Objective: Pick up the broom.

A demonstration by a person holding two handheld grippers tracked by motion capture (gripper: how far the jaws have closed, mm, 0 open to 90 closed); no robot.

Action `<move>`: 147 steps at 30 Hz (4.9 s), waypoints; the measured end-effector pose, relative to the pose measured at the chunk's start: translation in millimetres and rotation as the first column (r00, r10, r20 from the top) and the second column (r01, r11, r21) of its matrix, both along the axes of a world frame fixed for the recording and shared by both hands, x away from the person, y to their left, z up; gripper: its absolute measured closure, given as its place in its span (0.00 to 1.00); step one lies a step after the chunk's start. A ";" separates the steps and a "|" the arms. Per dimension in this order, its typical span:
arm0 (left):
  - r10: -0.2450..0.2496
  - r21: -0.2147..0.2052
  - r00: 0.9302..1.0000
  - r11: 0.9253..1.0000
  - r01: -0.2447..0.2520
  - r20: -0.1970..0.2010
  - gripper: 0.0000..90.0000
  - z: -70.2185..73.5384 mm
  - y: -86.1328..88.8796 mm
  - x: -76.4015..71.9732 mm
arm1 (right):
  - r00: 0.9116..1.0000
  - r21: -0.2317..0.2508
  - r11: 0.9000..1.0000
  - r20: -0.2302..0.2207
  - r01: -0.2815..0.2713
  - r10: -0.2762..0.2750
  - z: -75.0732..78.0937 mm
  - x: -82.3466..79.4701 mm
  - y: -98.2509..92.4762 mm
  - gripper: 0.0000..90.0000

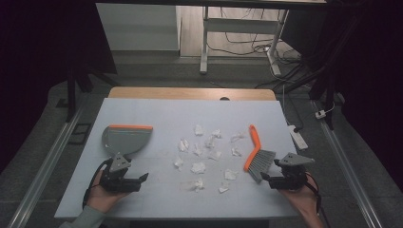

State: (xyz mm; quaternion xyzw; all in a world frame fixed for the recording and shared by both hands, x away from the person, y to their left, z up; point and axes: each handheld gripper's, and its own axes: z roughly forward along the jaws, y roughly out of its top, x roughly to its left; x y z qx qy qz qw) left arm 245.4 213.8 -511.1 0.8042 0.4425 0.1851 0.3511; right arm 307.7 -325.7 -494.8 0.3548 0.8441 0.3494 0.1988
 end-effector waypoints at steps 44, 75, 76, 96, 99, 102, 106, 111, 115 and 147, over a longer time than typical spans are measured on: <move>0.002 0.015 1.000 1.000 -0.003 0.028 0.20 -0.1 -2.3 2.8 | 0.998 -0.037 0.998 -0.047 0.048 -0.050 46.2 22.0 31.5 0.33; -0.003 0.026 1.000 1.000 0.003 0.030 0.20 -4.2 -4.0 1.5 | 0.900 -0.190 0.945 -0.301 0.267 -0.315 28.6 125.8 50.2 0.35; -0.004 0.027 1.000 1.000 0.003 0.031 0.20 -4.5 -4.3 1.5 | 0.895 -0.195 0.941 -0.304 0.277 -0.326 27.0 127.6 50.5 0.36; -0.006 0.038 0.999 0.999 0.005 0.044 0.20 -4.8 -5.6 -0.2 | 0.825 -0.265 0.905 -0.385 0.332 -0.415 4.1 148.7 59.8 0.60; -0.005 0.036 0.999 0.999 0.003 0.046 0.20 -4.6 -4.9 -0.8 | 0.820 -0.285 0.889 -0.359 0.359 -0.446 3.7 147.6 62.1 0.69; -0.001 0.041 0.998 0.999 -0.001 0.055 0.20 -3.9 -3.4 -3.8 | 0.819 -0.277 0.885 -0.350 0.373 -0.455 3.2 146.1 60.6 0.74; 0.003 0.035 0.998 0.999 -0.005 0.059 0.21 -3.8 -1.9 -5.3 | 0.822 -0.275 0.887 -0.349 0.370 -0.451 3.2 145.8 59.5 0.77; 0.002 0.036 0.998 0.999 -0.005 0.061 0.21 -3.7 -2.3 -5.4 | 0.836 -0.260 0.897 -0.341 0.357 -0.431 2.8 144.1 57.2 0.77; 0.005 0.037 0.998 0.999 -0.007 0.064 0.21 -3.3 -1.2 -5.6 | 0.850 -0.242 0.907 -0.330 0.344 -0.410 2.4 142.5 54.4 0.78; 0.017 0.031 0.997 0.999 -0.019 0.075 0.21 -3.3 1.1 -4.6 | 0.980 0.316 0.928 -0.060 0.198 -0.189 60.5 103.0 6.3 0.78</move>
